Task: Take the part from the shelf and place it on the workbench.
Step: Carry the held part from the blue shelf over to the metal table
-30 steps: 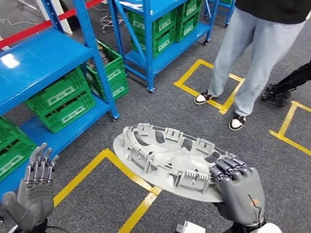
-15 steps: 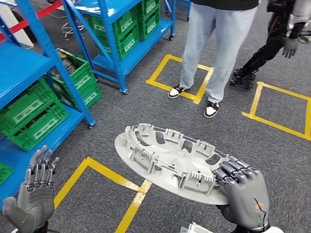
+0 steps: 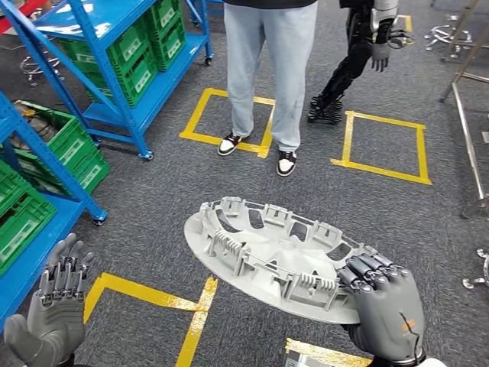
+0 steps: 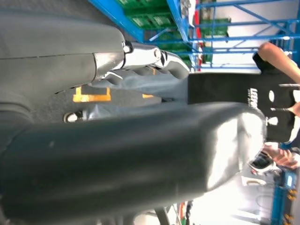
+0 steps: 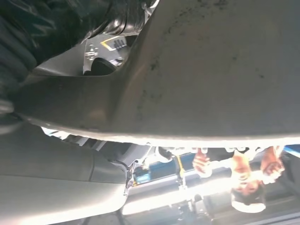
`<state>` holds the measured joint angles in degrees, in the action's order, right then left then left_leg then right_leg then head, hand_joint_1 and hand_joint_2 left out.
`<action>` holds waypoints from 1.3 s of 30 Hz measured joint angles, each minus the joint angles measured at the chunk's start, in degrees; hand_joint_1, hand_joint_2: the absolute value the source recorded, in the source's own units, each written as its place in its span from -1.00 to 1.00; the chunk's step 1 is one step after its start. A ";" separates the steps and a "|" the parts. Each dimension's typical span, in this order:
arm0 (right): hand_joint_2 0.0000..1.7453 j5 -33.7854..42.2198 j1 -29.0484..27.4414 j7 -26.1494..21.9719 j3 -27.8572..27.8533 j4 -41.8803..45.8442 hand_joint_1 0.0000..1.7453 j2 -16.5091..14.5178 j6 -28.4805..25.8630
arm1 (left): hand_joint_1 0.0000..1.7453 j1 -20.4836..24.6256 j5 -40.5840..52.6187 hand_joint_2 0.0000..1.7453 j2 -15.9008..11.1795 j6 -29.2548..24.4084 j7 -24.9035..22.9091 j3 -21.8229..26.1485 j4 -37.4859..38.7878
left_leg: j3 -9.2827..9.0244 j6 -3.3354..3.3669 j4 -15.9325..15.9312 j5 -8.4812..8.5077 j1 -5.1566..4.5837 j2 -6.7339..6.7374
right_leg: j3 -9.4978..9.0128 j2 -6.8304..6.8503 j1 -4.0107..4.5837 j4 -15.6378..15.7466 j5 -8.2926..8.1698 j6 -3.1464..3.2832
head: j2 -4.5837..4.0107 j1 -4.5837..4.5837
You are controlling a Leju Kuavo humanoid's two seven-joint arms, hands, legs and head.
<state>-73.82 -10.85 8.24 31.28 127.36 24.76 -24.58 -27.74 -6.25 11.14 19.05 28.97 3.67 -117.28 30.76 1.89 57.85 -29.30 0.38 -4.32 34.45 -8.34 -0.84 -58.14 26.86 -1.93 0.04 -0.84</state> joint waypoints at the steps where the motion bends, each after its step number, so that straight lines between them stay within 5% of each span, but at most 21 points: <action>1: 1.00 0.08 0.00 -0.01 -0.02 0.04 1.00 0.00 0.05 | -1.00 0.05 0.09 -1.00 0.09 0.02 -0.15 0.01 -0.03 | -0.17 0.18 -0.42 0.21 0.07 0.84 | 0.52 0.81 0.08 -0.60 0.41 -0.25 | 0.00 0.10; 4: 1.00 0.33 0.48 -0.08 -0.03 0.15 1.00 -0.01 0.24 | -1.00 -0.01 0.41 -1.00 0.66 0.38 -0.81 0.16 -0.25 | -0.47 0.70 -1.19 0.54 0.10 3.64 | 4.65 6.26 0.24 -8.77 4.92 -0.88 | 0.00 0.57; 6: 1.00 0.39 0.59 -0.11 -0.01 0.15 1.00 -0.03 0.45 | -1.00 -0.10 0.57 -1.00 1.14 0.69 -1.07 0.38 -0.38 | -0.46 0.79 -1.17 0.44 -0.02 5.54 | 7.53 7.84 -0.06 -15.05 7.34 -1.38 | 0.00 0.62; 7: 1.00 0.41 0.54 -0.09 -0.01 0.15 1.00 -0.04 0.56 | -1.00 -0.14 0.70 -1.00 1.37 0.80 -1.15 0.52 -0.43 | -0.49 0.74 -1.16 0.37 -0.03 6.38 | 7.59 8.11 -0.21 -15.46 7.03 -1.58 | 0.00 0.64; 9: 1.00 0.44 0.30 -0.15 -0.07 0.15 1.00 -0.04 0.57 | -1.00 -0.20 0.89 -1.00 1.87 1.12 -1.10 0.96 -0.57 | -0.69 0.46 -1.12 0.14 -0.01 7.81 | 4.32 9.02 -0.50 -9.93 3.86 -1.85 | 0.00 0.65; 11: 1.00 0.52 0.19 -0.30 -0.21 0.18 1.00 -0.05 0.39 | -1.00 -0.30 0.91 -1.00 2.38 1.78 -0.85 1.55 -0.81 | -1.02 -0.13 -0.94 -0.26 -0.27 8.89 | -0.08 11.49 -0.36 -2.38 1.42 -1.71 | 0.00 0.60; 13: 1.00 0.58 0.22 -0.34 -0.29 0.36 1.00 -0.07 0.42 | -1.00 -0.26 0.91 -1.00 2.88 2.40 -0.84 2.08 -1.09 | -1.25 -0.68 -0.74 -0.50 -0.60 9.78 | -1.69 12.55 -0.05 0.35 1.05 -1.14 | 0.00 0.44; 15: 1.00 0.62 0.05 -0.29 -0.30 0.65 1.00 -0.07 0.53 | -1.00 -0.16 0.98 -1.00 3.33 2.63 -0.97 2.40 -1.24 | -1.36 -1.13 -0.60 -0.75 -0.48 10.41 | -1.56 11.24 -0.02 0.31 0.82 -0.41 | 0.00 0.32; 17: 1.00 0.78 -0.31 -0.32 -0.33 1.01 1.00 -0.09 0.43 | -1.00 -0.11 1.22 -1.00 3.59 2.56 -0.99 2.62 -1.34 | -0.73 -1.58 1.40 -2.46 -0.11 8.67 | -1.59 10.05 -0.10 0.48 0.63 0.38 | 0.00 0.26; 20: 1.00 1.15 -0.99 -0.67 -0.60 1.25 1.00 -0.11 0.04 | -1.00 -0.11 1.59 -1.00 3.61 1.93 -1.09 2.80 -1.43 | 4.09 -1.69 12.37 -7.88 0.06 5.23 | -1.63 8.06 -0.01 0.55 0.50 1.14 | 0.00 0.12; 22: 1.00 1.45 -1.83 -0.91 -0.94 1.25 1.00 -0.13 -0.52 | -1.00 -0.19 1.70 -1.00 3.60 1.51 -1.26 2.86 -1.43 | 6.54 -1.44 17.01 -8.57 0.02 4.85 | -1.67 6.39 0.19 0.50 0.50 1.26 | 0.00 0.11; 24: 1.00 1.68 -2.69 -1.16 -1.38 1.25 1.00 -0.13 -1.20 | -1.00 -0.30 1.83 -1.00 3.60 1.35 -1.37 2.91 -1.44 | 5.20 -0.95 12.94 -4.82 0.00 4.17 | -1.81 4.53 0.28 0.39 0.51 1.27 | 0.00 0.11; 26: 1.00 1.99 -3.14 -1.34 -1.71 1.25 1.00 -0.15 -1.73 | -1.00 -0.32 1.94 -1.00 3.58 1.29 -1.40 2.95 -1.49 | 2.22 -0.48 5.16 -0.79 0.15 1.05 | -1.65 2.81 0.28 0.10 0.53 1.11 | 0.00 0.14; 28: 1.00 2.45 -3.23 -1.34 -1.90 1.30 1.00 -0.21 -2.04 | -1.00 -0.24 2.11 -1.00 3.55 0.97 -1.64 2.94 -1.76 | 0.84 -0.40 1.28 0.20 0.21 -1.39 | -0.88 1.21 0.04 -0.20 0.34 0.50 | 0.00 0.16; 30: 1.00 2.83 -3.38 -1.33 -2.16 1.42 1.00 -0.35 -2.19 | -1.00 -0.13 2.42 -1.00 3.51 0.45 -1.91 2.80 -2.18 | 0.73 -0.30 0.68 0.11 0.11 -0.56 | -0.01 -0.31 -0.34 -0.16 -0.03 -0.36 | 0.00 0.15; 31: 1.00 3.00 -3.56 -1.39 -2.34 1.48 1.00 -0.43 -2.27 | -1.00 -0.04 2.57 -1.00 3.48 0.20 -1.95 2.66 -2.34 | 0.63 -0.05 0.35 0.30 0.14 0.27 | 0.41 0.29 -0.34 -0.43 0.12 -0.63 | 0.00 0.19; 33: 1.00 3.26 -3.76 -1.58 -2.70 1.56 1.00 -0.55 -2.46 | -1.00 0.03 2.74 -1.00 3.25 -0.45 -1.66 2.29 -2.58 | 0.41 0.53 -0.33 0.67 0.26 2.13 | 2.22 3.76 -0.06 -3.61 2.05 -0.99 | 0.00 0.49; 34: 1.00 3.35 -3.82 -1.67 -2.84 1.57 1.00 -0.59 -2.54 | -1.00 0.02 2.67 -1.00 2.88 -0.86 -1.32 2.08 -2.61 | 0.37 0.71 -0.42 0.71 0.19 3.05 | 3.69 6.00 0.07 -6.84 3.85 -1.10 | 0.00 0.63; 36: 1.00 3.52 -3.67 -1.55 -2.97 1.57 1.00 -0.76 -2.44 | -1.00 0.07 2.19 -1.00 1.60 -1.67 -0.55 1.60 -2.58 | 0.45 0.82 -0.42 0.66 0.10 4.96 | 6.95 7.70 0.01 -14.01 7.08 -1.48 | 0.00 0.80; 38: 1.00 3.57 -3.36 -1.08 -2.98 1.58 1.00 -0.98 -1.94 | -1.00 0.35 1.67 -1.00 0.41 -2.21 -0.24 1.19 -2.52 | 0.45 0.75 -0.40 0.58 0.11 6.77 | 7.20 8.13 -0.21 -15.30 6.76 -1.82 | 0.00 0.79; 39: 1.00 3.49 -3.20 -0.78 -2.98 1.59 1.00 -1.08 -1.62 | -1.00 0.51 1.56 -1.00 0.00 -2.45 -0.32 1.00 -2.51 | 0.39 0.63 -0.39 0.50 0.14 7.53 | 5.48 8.60 -0.32 -12.45 5.16 -1.92 | 0.00 0.80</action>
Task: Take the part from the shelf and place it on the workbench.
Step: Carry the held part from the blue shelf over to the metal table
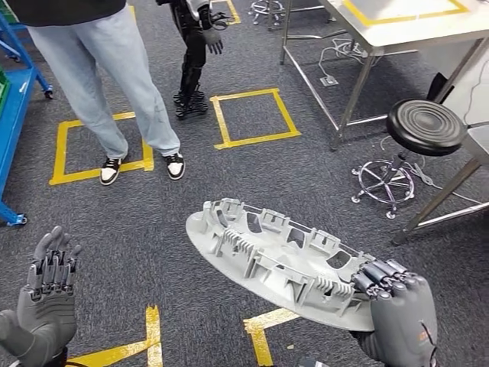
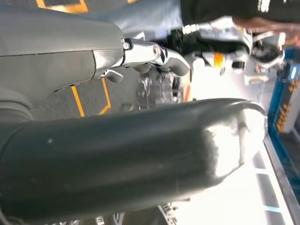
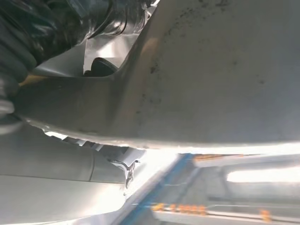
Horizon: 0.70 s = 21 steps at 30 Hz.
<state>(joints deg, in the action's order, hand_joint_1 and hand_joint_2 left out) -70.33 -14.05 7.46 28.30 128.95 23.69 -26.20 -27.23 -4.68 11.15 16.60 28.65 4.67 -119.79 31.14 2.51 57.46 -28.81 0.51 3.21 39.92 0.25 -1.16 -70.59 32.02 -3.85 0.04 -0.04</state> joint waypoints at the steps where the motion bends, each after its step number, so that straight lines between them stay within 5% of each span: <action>1: 1.00 -0.14 0.10 0.25 -0.01 0.03 1.00 -0.08 0.27 | -1.00 0.11 -0.05 -1.00 -0.37 -0.23 -0.11 -0.21 0.01 | -0.14 -0.20 0.04 -0.13 -0.02 0.67 | -2.53 1.17 -0.06 4.28 -1.74 -0.07 | 0.00 0.01; 4: 1.00 -0.55 -0.01 0.54 -0.13 0.12 1.00 -0.15 0.40 | -1.00 0.05 -0.15 -1.00 -1.40 -0.71 0.19 -0.87 0.06 | -0.58 -1.11 0.31 -0.57 -0.44 2.23 | -7.61 4.22 0.35 12.53 -3.81 0.76 | 0.00 -0.20; 7: 1.00 -0.65 -0.62 0.42 -0.35 0.22 1.00 -0.15 0.26 | -1.00 -0.02 -0.45 -1.00 -2.22 -0.72 0.91 -1.32 0.27 | -0.89 -1.96 0.52 -1.02 -0.29 3.16 | -7.45 2.53 0.53 12.71 -3.93 1.96 | 0.00 -0.43; 9: 1.00 -0.71 -0.87 0.42 -0.49 0.44 1.00 -0.15 0.33 | -1.00 0.11 -0.72 -1.00 -2.71 -0.87 1.02 -1.66 0.46 | 0.08 -2.47 3.37 -3.19 0.03 0.83 | -7.53 1.21 0.36 12.96 -4.20 2.76 | 0.00 -0.59; 12: 1.00 -0.72 -0.95 0.46 -0.71 0.60 1.00 -0.15 0.57 | -1.00 0.04 -1.07 -1.00 -3.36 -1.18 1.12 -2.04 0.89 | 4.96 -2.53 14.16 -8.17 0.14 -2.40 | -7.55 -0.90 0.43 13.00 -4.31 3.42 | 0.00 -0.74; 14: 1.00 -0.66 -0.89 0.61 -0.75 0.61 1.00 -0.15 0.85 | -1.00 0.01 -1.21 -1.00 -3.67 -1.19 1.19 -2.20 1.27 | 6.64 -2.34 17.02 -7.88 0.11 -2.68 | -7.60 -2.66 0.58 12.93 -4.30 3.48 | 0.00 -0.74; 16: 1.00 -0.51 -0.82 0.81 -0.80 0.63 1.00 -0.15 1.26 | -1.00 0.08 -1.23 -1.00 -3.96 -1.19 1.19 -2.28 1.52 | 4.86 -1.93 11.93 -3.80 0.11 -3.53 | -7.70 -4.47 0.60 12.78 -4.27 3.43 | 0.00 -0.75; 18: 1.00 -0.12 -0.82 0.90 -1.09 0.64 1.00 -0.15 1.52 | -1.00 0.13 -1.21 -1.00 -4.22 -1.13 1.36 -2.35 1.64 | 2.09 -1.55 4.79 -0.57 0.30 -6.42 | -7.46 -6.08 0.64 12.43 -4.17 3.11 | 0.00 -0.73; 20: 1.00 0.44 -0.83 0.86 -1.55 0.64 1.00 -0.15 1.60 | -1.00 0.00 -1.16 -1.00 -4.43 -0.94 1.70 -2.40 1.74 | 1.06 -1.39 1.85 -0.13 0.31 -7.98 | -6.73 -7.51 0.42 12.19 -4.32 2.40 | 0.00 -0.70; 21: 1.00 0.69 -0.82 0.81 -1.73 0.65 1.00 -0.15 1.61 | -1.00 -0.07 -1.15 -1.00 -4.53 -0.83 1.84 -2.42 1.79 | 1.01 -1.29 1.54 -0.17 0.22 -7.43 | -6.36 -8.23 0.22 12.21 -4.47 1.98 | 0.00 -0.71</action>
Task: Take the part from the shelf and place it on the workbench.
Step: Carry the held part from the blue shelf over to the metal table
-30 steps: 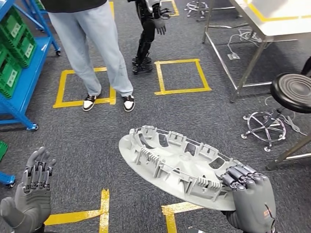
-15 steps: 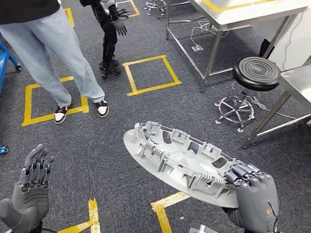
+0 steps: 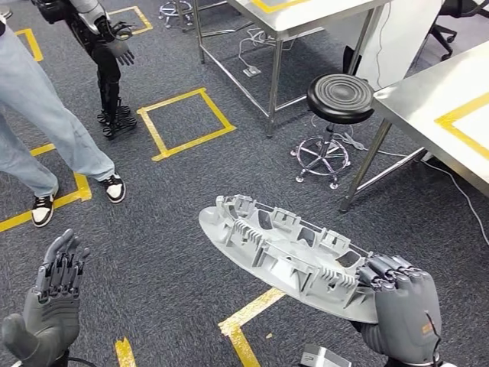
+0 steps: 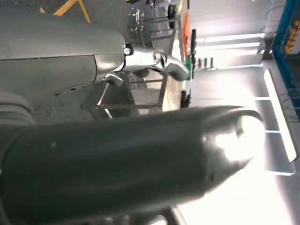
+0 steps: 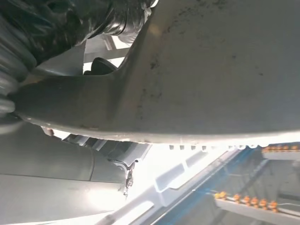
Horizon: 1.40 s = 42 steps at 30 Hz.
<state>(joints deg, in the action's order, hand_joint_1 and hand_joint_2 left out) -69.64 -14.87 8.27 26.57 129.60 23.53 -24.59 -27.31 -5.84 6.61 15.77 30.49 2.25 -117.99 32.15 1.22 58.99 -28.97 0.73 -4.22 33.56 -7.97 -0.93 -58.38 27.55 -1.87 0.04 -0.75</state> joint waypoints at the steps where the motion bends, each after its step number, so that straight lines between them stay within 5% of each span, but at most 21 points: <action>1: 1.00 0.21 -0.02 -0.08 -0.18 0.01 1.00 0.00 0.00 | -1.00 0.00 0.00 -1.00 -0.09 0.09 0.09 -0.04 0.04 | 0.00 0.27 -0.15 0.13 -0.03 0.74 | 0.36 -0.19 -0.17 -0.03 -0.04 -0.37 | 0.00 -0.02; 3: 1.00 0.49 0.08 -0.25 -0.54 0.06 1.00 0.00 0.02 | -1.00 0.11 0.01 -1.00 -0.18 0.24 0.26 -0.18 0.09 | -0.22 0.89 -0.73 0.39 0.08 2.26 | 1.58 2.33 0.00 -1.85 1.22 -0.89 | 0.00 0.36; 5: 1.00 0.60 0.29 -0.37 -0.80 0.11 1.00 0.01 0.05 | -1.00 0.02 0.03 -1.00 -0.20 0.33 0.47 -0.28 0.15 | -0.34 1.30 -0.99 0.43 0.07 3.86 | 4.43 6.16 0.22 -7.76 4.43 -1.25 | 0.00 0.77; 8: 1.00 0.61 0.36 -0.42 -0.89 0.13 1.00 0.01 0.08 | -1.00 -0.27 0.12 -1.00 -0.28 0.38 0.65 -0.30 0.32 | -0.41 1.49 -0.96 0.20 -0.04 6.46 | 8.09 7.66 0.08 -15.54 6.88 -1.72 | 0.00 0.81; 10: 1.00 0.61 0.31 -0.42 -0.98 0.13 1.00 0.01 0.11 | -1.00 -0.29 0.16 -1.00 -0.34 0.40 0.67 -0.31 0.39 | -0.75 1.28 -0.95 -0.08 -0.03 7.94 | 5.38 8.58 0.04 -10.67 3.66 -1.78 | 0.00 0.83; 12: 1.00 0.63 0.34 -0.44 -1.16 0.15 1.00 0.01 0.14 | -1.00 -0.32 0.31 -1.00 -0.38 0.47 0.71 -0.31 0.40 | -1.24 0.80 -0.88 -0.48 -0.26 9.13 | 1.00 11.46 0.31 -2.85 0.94 -1.41 | 0.00 0.83; 14: 1.00 0.73 0.34 -0.48 -1.31 0.22 1.00 0.01 0.14 | -1.00 -0.36 0.51 -1.00 -0.41 0.56 0.76 -0.33 0.40 | -1.58 0.26 -0.79 -0.74 -0.62 10.19 | -0.74 12.85 0.69 0.21 0.53 -0.74 | 0.00 0.76; 16: 1.00 0.79 0.12 -0.49 -1.41 0.32 1.00 0.01 0.11 | -1.00 -0.40 0.58 -1.00 -0.43 0.61 0.84 -0.39 0.40 | -1.90 -0.24 -0.88 -0.95 -0.68 11.25 | -0.70 11.43 0.73 0.31 0.35 -0.04 | 0.00 0.74; 18: 1.00 0.79 -0.14 -0.51 -1.49 0.49 1.00 0.01 0.07 | -1.00 -0.43 0.57 -1.00 -0.45 0.63 0.94 -0.45 0.40 | -1.62 -0.78 0.52 -2.28 -0.42 9.59 | -0.80 10.07 0.49 0.60 0.10 0.68 | 0.00 0.61; 21: 1.00 0.75 -0.07 -0.40 -1.55 0.73 1.00 0.01 0.14 | -1.00 -0.59 0.51 -1.00 -0.46 0.68 0.99 -0.46 0.45 | 3.04 -1.16 10.99 -7.54 -0.16 5.19 | -0.86 7.82 0.33 0.74 -0.08 1.49 | 0.01 0.34; 23: 1.00 0.69 -0.17 -0.24 -1.60 0.76 1.00 0.01 0.15 | -1.00 -0.72 0.50 -1.00 -0.45 0.70 0.93 -0.46 0.55 | 5.75 -1.10 16.09 -8.58 -0.18 4.71 | -0.94 6.05 0.42 0.71 -0.07 1.59 | 0.01 0.32; 25: 1.00 0.69 -0.30 -0.15 -1.69 0.76 1.00 0.01 0.08 | -1.00 -0.78 0.51 -1.00 -0.47 0.72 0.92 -0.45 0.68 | 4.58 -0.74 12.47 -5.00 -0.19 4.23 | -1.17 4.17 0.46 0.65 -0.06 1.56 | 0.00 0.31; 27: 1.00 0.70 -0.35 -0.15 -1.82 0.78 1.00 0.01 0.03 | -1.00 -0.80 0.52 -1.00 -0.47 0.73 0.92 -0.43 0.74 | 1.46 -0.23 4.54 -0.78 -0.06 1.78 | -1.21 2.47 0.49 0.43 0.04 1.35 | 0.00 0.31; 29: 1.00 0.69 -0.42 -0.19 -1.97 0.80 1.00 0.01 0.01 | -1.00 -0.84 0.53 -1.00 -0.46 0.79 0.96 -0.43 0.78 | -0.21 -0.06 0.36 0.32 0.02 -0.15 | -0.72 0.99 0.35 0.17 0.00 0.78 | 0.00 0.33; 31: 1.00 0.71 -0.69 -0.22 -2.19 0.93 1.00 0.01 -0.01 | -1.00 -0.84 0.53 -1.00 -0.47 0.86 1.02 -0.43 0.82 | -0.43 0.04 -0.21 0.15 -0.04 0.58 | -0.02 -0.30 0.06 0.20 -0.22 -0.02 | 0.00 0.31; 32: 1.00 0.74 -0.92 -0.23 -2.32 1.07 1.00 0.01 -0.08 | -1.00 -0.78 0.54 -1.00 -0.46 0.89 1.03 -0.43 0.83 | -0.49 0.26 -0.48 0.28 0.01 1.28 | 0.34 0.21 0.06 0.05 -0.09 -0.36 | 0.00 0.37; 34: 1.00 0.89 -1.20 -0.32 -2.55 1.33 1.00 0.01 -0.25 | -1.00 -0.72 0.56 -1.00 -0.44 0.93 1.07 -0.46 0.84 | -0.68 0.84 -1.05 0.55 0.25 2.81 | 2.06 3.59 0.26 -2.74 1.87 -0.98 | 0.00 0.80; 36: 1.00 1.09 -1.26 -0.44 -2.70 1.43 1.00 0.00 -0.36 | -1.00 -0.83 0.58 -1.00 -0.43 0.97 1.09 -0.47 0.88 | -0.71 1.15 -1.13 0.54 0.23 4.41 | 5.49 7.00 0.26 -9.81 5.69 -1.55 | 0.00 1.17; 38: 1.00 1.21 -1.36 -0.52 -2.75 1.44 1.00 0.00 -0.39 | -1.00 -0.91 0.60 -1.00 -0.43 0.97 1.09 -0.47 0.98 | -0.75 1.18 -1.11 0.40 0.20 6.14 | 8.32 7.69 0.06 -15.55 7.56 -1.97 | 0.00 1.20; 40: 1.00 1.25 -1.51 -0.55 -2.76 1.44 1.00 0.01 -0.39 | -1.00 -0.88 0.61 -1.00 -0.43 0.97 1.09 -0.48 1.07 | -0.98 0.99 -1.10 0.17 0.22 7.66 | 6.92 8.21 -0.07 -12.96 5.17 -2.13 | 0.00 1.22; 42: 1.00 1.29 -1.57 -0.54 -2.83 1.45 1.00 0.01 -0.39 | -1.00 -0.85 0.61 -1.00 -0.43 0.97 1.09 -0.48 1.10 | -1.53 0.50 -1.09 -0.25 0.05 8.93 | 2.26 10.77 -0.03 -4.60 1.52 -1.91 | 0.00 1.21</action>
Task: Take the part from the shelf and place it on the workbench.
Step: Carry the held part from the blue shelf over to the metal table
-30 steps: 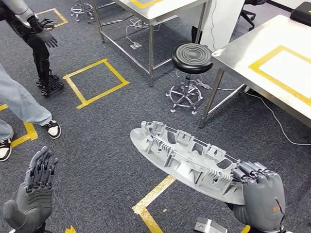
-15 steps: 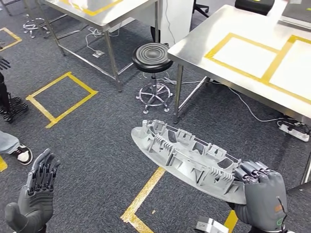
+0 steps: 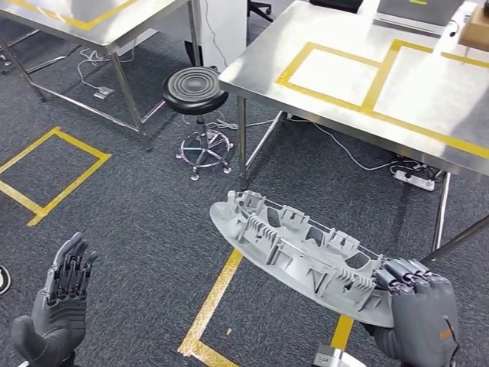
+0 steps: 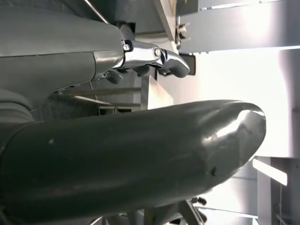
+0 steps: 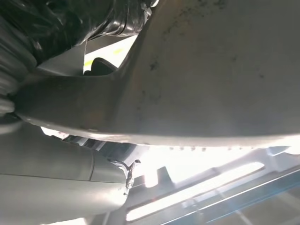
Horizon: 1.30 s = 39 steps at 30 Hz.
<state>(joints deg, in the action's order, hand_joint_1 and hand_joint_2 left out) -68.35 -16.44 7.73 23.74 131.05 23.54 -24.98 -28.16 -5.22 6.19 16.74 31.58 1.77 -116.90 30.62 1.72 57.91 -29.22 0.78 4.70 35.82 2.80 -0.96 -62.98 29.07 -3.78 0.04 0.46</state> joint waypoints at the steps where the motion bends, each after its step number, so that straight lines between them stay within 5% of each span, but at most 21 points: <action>1: 1.00 0.02 0.02 0.00 -0.03 0.03 1.00 0.00 -0.01 | -1.00 -0.01 0.01 -1.00 -0.01 0.01 0.01 0.00 0.01 | -0.28 -0.33 0.03 -0.21 -0.14 0.53 | -1.82 1.14 0.09 3.11 -1.06 0.33 | 0.00 -0.06; 3: 1.00 0.08 0.05 -0.02 -0.07 0.08 1.00 0.00 -0.03 | -1.00 -0.01 0.02 -1.00 -0.02 0.02 0.04 0.00 0.01 | -0.69 -0.98 0.01 -0.44 -0.38 1.55 | -2.83 1.82 0.35 4.84 -1.39 1.14 | 0.00 -0.21; 5: 1.00 0.14 -0.04 -0.13 -0.07 0.17 1.00 0.00 -0.07 | -1.00 0.05 0.02 -1.00 -0.02 0.02 0.05 -0.01 0.03 | -1.08 -1.64 -0.02 -0.75 -0.21 2.26 | -2.78 0.37 0.34 5.00 -1.64 1.94 | 0.01 -0.31; 7: 1.00 -0.14 -0.03 -0.48 -0.08 0.26 1.00 -0.01 -0.37 | -1.00 0.12 -0.01 -1.00 -0.02 0.02 0.03 -0.01 0.04 | -0.43 -2.17 2.28 -2.65 0.05 0.06 | -2.95 -0.82 0.12 5.35 -1.93 2.81 | 0.01 -0.59; 9: 1.00 -0.76 0.07 -0.90 -0.08 0.29 1.00 -0.05 -1.01 | -1.00 0.06 -0.05 -1.00 -0.02 0.02 -0.04 0.00 0.09 | 2.72 -2.33 9.20 -6.28 0.18 -3.19 | -3.02 -1.85 0.09 5.47 -2.03 3.39 | 0.00 -0.98; 11: 1.00 -1.20 0.12 -1.05 -0.07 0.26 1.00 -0.17 -1.47 | -1.00 -0.05 -0.07 -1.00 -0.02 -0.01 -0.13 0.00 0.17 | 6.23 -2.27 15.83 -8.32 0.15 -4.18 | -3.06 -2.91 0.33 5.43 -1.95 3.62 | 0.00 -1.11; 12: 1.00 -1.31 0.14 -1.05 -0.07 0.24 1.00 -0.26 -1.57 | -1.00 -0.07 -0.08 -1.00 -0.02 -0.03 -0.14 0.00 0.20 | 6.88 -2.12 16.47 -7.66 0.12 -4.25 | -3.14 -3.39 0.47 5.39 -1.90 3.69 | 0.00 -1.11; 15: 1.00 -1.33 0.23 -1.05 -0.06 0.22 1.00 -0.50 -1.66 | -1.00 -0.04 -0.10 -1.00 -0.03 -0.06 -0.17 0.00 0.22 | 3.68 -0.96 7.40 -1.31 -0.17 -4.54 | -3.59 -4.48 0.82 5.30 -1.67 3.65 | 0.01 -1.10; 17: 1.00 -1.26 0.33 -1.08 -0.04 0.21 1.00 -0.61 -1.75 | -1.00 0.02 -0.11 -1.00 -0.03 -0.07 -0.19 0.00 0.23 | 1.54 -0.39 1.71 0.80 -0.36 -4.84 | -3.51 -4.90 1.02 5.05 -1.47 3.29 | 0.01 -1.05; 21: 1.00 -0.91 0.42 -1.20 0.02 0.14 1.00 -0.69 -1.84 | -1.00 0.06 -0.13 -1.00 -0.04 -0.07 -0.20 0.01 0.25 | 1.31 -1.00 0.34 0.96 -0.58 -4.94 | -3.17 -4.89 0.89 4.88 -1.34 3.21 | 0.00 -1.02; 39: 1.00 -0.60 0.58 -1.37 0.06 0.11 1.00 -0.70 -1.84 | -1.00 0.16 -0.28 -1.00 -0.04 -0.07 -0.20 0.00 0.25 | 1.32 -0.53 0.42 0.92 -0.66 -4.97 | -3.31 -4.87 0.84 5.35 -1.62 2.51 | 0.00 -1.03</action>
<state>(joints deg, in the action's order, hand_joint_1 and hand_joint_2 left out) -68.95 -15.86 6.35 23.80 131.16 22.84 -26.82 -28.01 -5.51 6.14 16.68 31.39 1.77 -116.65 31.94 1.19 58.33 -28.30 0.12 -0.26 32.51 -2.07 -0.12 -57.64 27.46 -1.27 0.04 -0.57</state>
